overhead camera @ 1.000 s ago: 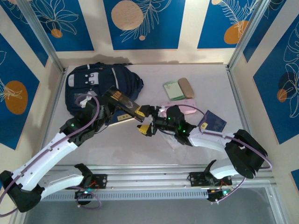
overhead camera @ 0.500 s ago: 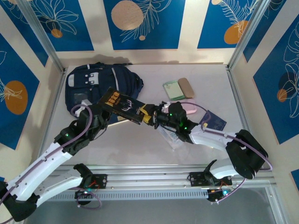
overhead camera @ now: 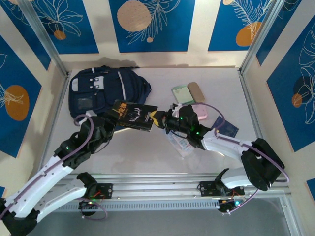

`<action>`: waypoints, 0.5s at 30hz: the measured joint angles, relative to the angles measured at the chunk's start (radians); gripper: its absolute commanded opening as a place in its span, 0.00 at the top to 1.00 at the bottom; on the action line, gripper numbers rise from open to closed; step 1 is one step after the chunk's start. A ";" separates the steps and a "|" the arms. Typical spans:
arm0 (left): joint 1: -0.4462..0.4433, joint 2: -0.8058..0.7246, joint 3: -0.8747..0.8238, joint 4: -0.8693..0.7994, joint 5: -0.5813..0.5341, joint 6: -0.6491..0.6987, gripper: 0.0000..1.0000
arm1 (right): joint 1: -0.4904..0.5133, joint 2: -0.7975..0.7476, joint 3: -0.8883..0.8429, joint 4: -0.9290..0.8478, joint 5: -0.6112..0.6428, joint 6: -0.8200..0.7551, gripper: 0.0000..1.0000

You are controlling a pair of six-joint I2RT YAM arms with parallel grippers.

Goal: Pack the student bag

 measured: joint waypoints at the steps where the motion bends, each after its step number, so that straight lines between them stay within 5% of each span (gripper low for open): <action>1: 0.001 -0.012 0.000 -0.011 0.009 0.022 0.07 | -0.008 -0.016 -0.008 -0.001 -0.001 -0.023 1.00; 15: 0.039 -0.045 -0.087 -0.014 0.251 0.258 0.00 | -0.119 -0.163 -0.146 0.035 -0.111 -0.124 1.00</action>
